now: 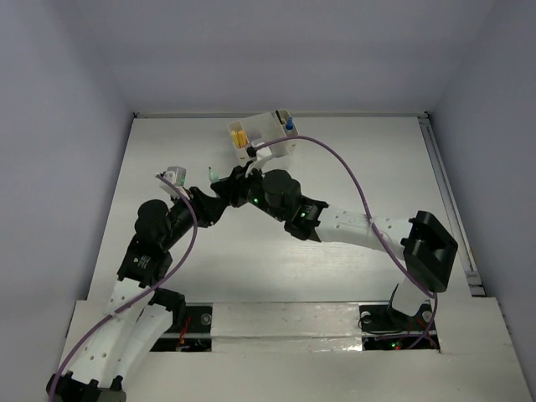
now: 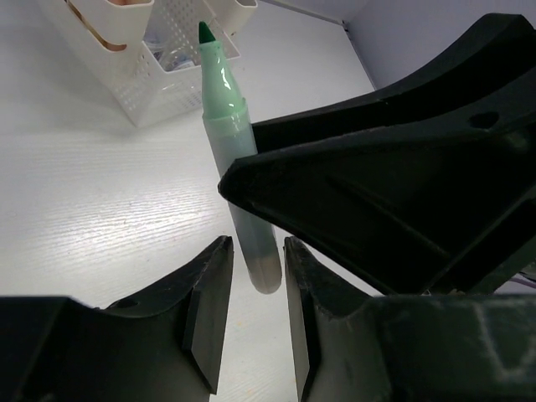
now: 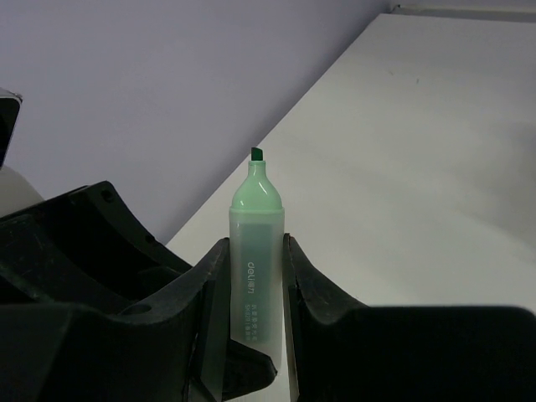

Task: Sort the stationery into containers
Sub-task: Pick up the pen from the center of the board, then close the pen cap on the pen.

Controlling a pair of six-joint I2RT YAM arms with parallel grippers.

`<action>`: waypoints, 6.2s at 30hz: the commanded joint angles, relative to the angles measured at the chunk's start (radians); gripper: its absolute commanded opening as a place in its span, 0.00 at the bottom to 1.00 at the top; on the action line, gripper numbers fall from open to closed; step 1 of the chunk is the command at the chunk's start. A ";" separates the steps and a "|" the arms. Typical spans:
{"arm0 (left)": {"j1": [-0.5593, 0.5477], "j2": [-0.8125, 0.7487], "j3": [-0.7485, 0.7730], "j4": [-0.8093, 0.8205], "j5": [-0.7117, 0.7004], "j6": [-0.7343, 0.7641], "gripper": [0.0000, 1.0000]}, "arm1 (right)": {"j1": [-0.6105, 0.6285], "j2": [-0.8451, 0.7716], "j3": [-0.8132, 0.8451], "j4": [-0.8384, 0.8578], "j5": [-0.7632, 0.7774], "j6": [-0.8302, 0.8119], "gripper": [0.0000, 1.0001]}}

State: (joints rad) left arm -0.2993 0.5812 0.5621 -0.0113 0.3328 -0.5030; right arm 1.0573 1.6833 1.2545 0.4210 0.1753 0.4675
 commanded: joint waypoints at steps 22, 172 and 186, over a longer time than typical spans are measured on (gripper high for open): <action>0.005 -0.069 0.114 -0.117 -0.025 0.144 0.00 | 0.038 -0.186 -0.095 -0.068 -0.028 0.007 0.59; -0.077 -0.132 0.081 -0.119 -0.067 0.179 0.00 | 0.043 -0.132 -0.147 0.064 -0.085 0.239 0.06; -0.037 -0.129 0.088 -0.127 -0.089 0.181 0.00 | 0.132 -0.105 -0.139 -0.056 -0.070 0.231 0.00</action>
State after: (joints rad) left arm -0.3798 0.4557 0.6102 -0.3244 0.3698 -0.3111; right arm 1.0924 1.5604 1.1057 0.5034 0.1875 0.7143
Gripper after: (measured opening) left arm 0.146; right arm 0.334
